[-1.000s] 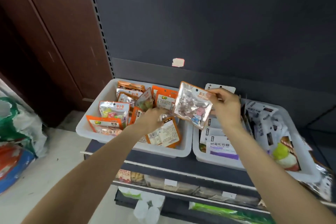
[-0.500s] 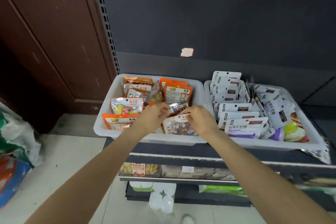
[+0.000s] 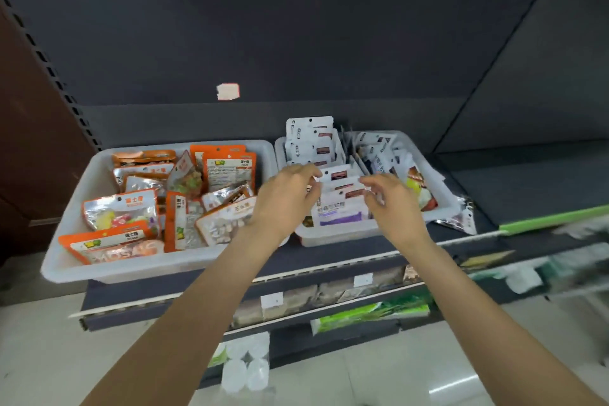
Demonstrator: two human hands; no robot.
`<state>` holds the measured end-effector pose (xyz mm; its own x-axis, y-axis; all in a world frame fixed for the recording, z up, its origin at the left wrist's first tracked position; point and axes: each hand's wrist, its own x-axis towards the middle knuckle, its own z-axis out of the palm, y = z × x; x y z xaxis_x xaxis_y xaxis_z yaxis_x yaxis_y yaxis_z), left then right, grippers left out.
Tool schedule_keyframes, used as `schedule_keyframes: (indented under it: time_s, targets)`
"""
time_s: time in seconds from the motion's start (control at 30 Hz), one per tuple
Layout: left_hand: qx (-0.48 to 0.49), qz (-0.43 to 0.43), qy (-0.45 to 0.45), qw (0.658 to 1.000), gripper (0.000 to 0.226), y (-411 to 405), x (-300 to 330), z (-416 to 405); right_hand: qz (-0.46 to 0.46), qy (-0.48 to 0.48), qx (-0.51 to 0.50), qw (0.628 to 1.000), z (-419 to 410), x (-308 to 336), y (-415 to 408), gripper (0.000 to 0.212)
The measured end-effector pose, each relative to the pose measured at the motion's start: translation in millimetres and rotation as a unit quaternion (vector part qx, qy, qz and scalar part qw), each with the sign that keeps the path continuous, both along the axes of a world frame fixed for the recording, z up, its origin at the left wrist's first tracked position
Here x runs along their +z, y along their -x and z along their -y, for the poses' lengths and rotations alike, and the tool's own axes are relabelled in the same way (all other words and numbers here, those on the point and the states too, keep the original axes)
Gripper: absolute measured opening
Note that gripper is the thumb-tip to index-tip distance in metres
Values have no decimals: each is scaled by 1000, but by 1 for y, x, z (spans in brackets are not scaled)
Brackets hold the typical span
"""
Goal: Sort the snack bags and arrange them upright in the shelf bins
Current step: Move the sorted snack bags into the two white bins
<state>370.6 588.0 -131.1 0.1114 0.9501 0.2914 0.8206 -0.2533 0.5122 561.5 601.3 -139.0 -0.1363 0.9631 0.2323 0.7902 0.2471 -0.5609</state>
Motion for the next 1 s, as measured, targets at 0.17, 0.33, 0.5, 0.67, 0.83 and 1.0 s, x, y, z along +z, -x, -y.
schedule_keyframes:
  time_s: [0.17, 0.33, 0.5, 0.67, 0.83, 1.0]
  targets:
    - [-71, -2, -13, 997, 25, -116, 2, -28, 24, -5, -91, 996, -15, -16, -111, 28]
    - [-99, -99, 21, 990, 42, -234, -18, -75, 74, 66, -110, 989, -61, -47, -223, 32]
    - [-45, -131, 112, 984, 70, -292, -43, -113, 101, 131, -53, 985, -112, -74, -289, 41]
    - [-13, -219, 209, 953, 89, -305, -52, -145, 114, 179, 29, 977, -153, -89, -311, 68]
    - [-14, -272, 224, 936, 87, -303, -58, -151, 148, 197, 153, 957, -186, -110, -299, 106]
    - [-4, -271, 220, 937, 87, -303, -64, -152, 257, 211, 245, 911, -218, -122, -288, 121]
